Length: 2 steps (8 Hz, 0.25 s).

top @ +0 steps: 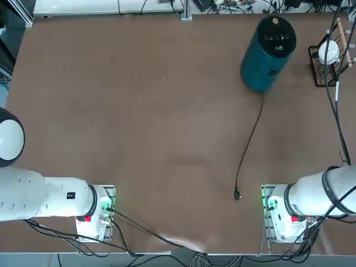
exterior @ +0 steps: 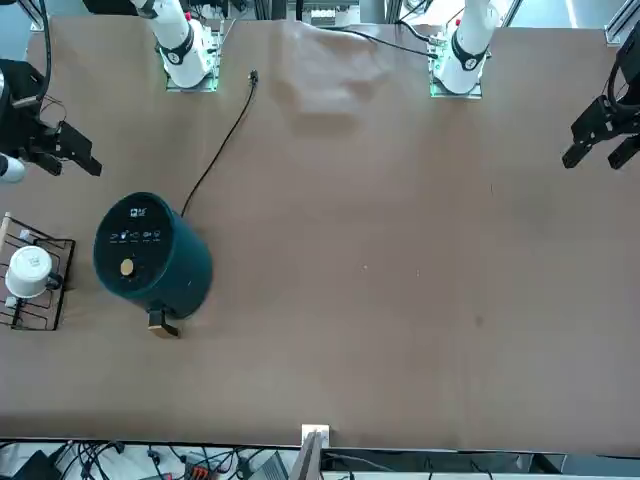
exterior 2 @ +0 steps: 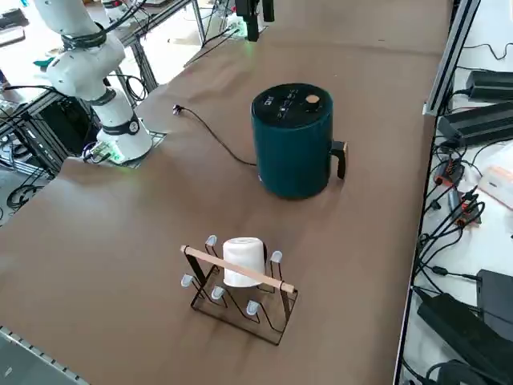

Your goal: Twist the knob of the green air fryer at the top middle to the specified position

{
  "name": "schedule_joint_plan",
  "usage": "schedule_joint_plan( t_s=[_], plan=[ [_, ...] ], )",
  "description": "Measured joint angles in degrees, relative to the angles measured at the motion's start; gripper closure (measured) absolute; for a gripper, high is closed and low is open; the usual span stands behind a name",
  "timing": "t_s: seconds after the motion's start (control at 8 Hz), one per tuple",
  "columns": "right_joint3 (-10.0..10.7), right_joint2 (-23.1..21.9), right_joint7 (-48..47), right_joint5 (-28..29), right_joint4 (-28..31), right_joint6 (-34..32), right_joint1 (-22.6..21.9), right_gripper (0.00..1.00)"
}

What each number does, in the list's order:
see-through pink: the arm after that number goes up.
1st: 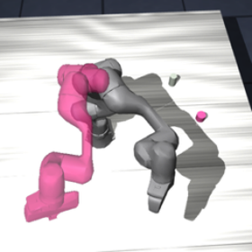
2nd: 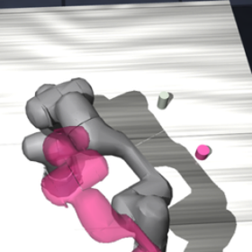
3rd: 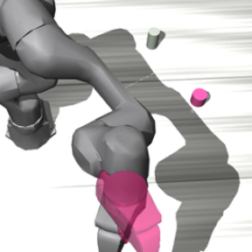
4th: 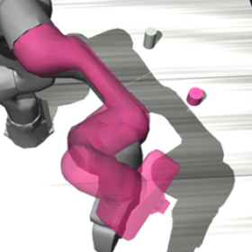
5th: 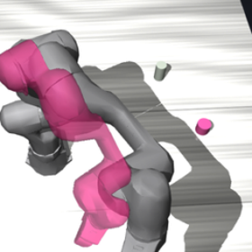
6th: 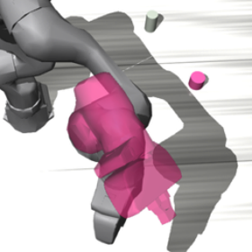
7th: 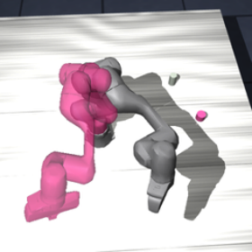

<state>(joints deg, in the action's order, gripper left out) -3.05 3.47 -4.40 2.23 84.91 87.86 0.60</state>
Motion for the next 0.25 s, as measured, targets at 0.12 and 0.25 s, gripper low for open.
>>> schedule_joint_plan(
  t_s=[0.12,0.25],
  plan=[
    [0.0,0.0,0.0,0.0,0.0,0.0,0.0,0.00],
    [0.0,0.0,0.0,0.0,0.0,0.0,0.0,0.00]
  ],
)
